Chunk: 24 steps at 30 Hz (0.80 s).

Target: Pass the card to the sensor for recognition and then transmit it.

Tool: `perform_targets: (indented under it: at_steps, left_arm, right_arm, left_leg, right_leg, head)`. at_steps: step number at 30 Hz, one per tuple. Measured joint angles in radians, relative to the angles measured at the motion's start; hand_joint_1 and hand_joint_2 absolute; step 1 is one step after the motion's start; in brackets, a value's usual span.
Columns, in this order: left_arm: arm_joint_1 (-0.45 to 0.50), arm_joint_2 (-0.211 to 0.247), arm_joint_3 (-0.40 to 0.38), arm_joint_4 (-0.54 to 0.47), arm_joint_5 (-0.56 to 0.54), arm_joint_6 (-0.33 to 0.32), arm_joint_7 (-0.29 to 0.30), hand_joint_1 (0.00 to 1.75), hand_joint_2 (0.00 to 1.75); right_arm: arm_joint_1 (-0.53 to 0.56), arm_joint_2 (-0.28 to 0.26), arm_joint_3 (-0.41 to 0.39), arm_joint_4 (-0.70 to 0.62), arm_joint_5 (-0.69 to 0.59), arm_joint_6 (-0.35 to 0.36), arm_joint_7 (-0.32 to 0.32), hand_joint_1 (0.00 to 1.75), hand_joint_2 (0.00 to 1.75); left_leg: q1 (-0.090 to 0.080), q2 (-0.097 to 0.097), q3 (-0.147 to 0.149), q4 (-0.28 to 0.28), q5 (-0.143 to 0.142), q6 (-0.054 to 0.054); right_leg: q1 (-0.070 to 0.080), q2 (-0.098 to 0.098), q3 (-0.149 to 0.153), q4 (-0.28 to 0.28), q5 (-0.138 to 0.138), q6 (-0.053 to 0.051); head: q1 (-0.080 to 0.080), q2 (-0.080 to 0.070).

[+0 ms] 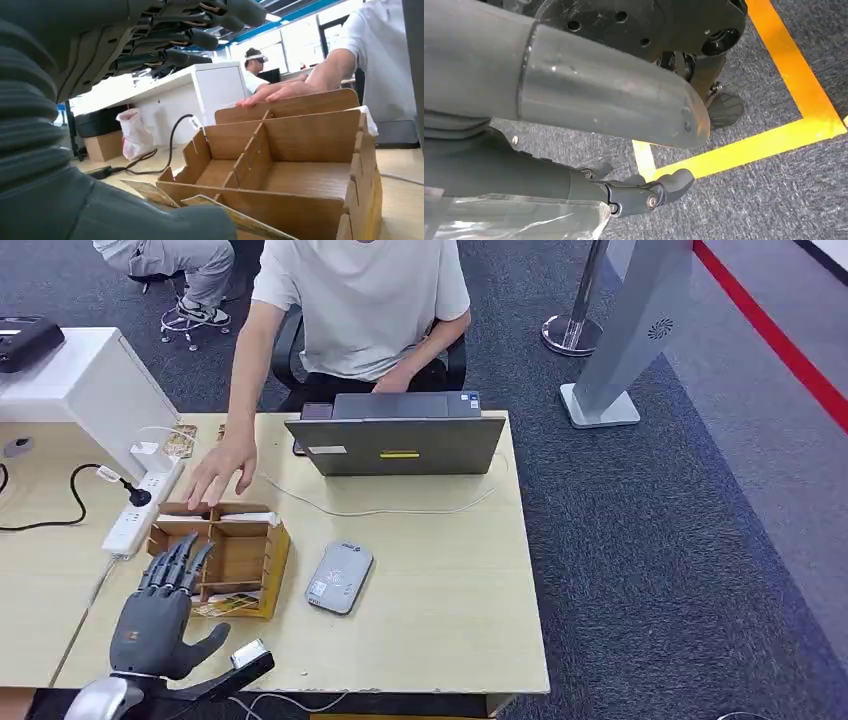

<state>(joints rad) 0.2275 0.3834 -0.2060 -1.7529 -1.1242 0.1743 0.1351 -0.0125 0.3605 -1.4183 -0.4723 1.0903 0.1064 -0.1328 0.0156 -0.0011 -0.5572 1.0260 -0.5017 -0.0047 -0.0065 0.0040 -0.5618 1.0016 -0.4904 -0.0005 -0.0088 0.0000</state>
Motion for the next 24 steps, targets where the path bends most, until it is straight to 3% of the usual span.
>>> perform_targets:
  at_steps: [6,24]
  left_arm:
    - [0.000,-0.006,0.001,0.018,-0.037,0.001,0.052,0.00,1.75]
    - [-0.006,-0.024,0.011,0.055,-0.042,-0.004,0.063,0.00,1.75]
  right_arm:
    - [0.003,0.000,0.000,0.000,-0.010,0.001,0.000,0.00,0.00]
    - [0.008,0.000,0.001,0.000,-0.013,-0.002,-0.001,0.00,0.00]
  left_leg:
    - [0.000,0.000,0.000,0.000,0.000,0.000]
    - [0.000,0.000,0.000,0.000,0.000,0.000]
  right_leg:
    - [0.000,0.000,0.000,0.000,0.000,0.000]
    - [0.000,0.000,0.000,0.000,0.000,0.000]
  head:
    - [0.000,0.000]
    - [0.000,0.000]
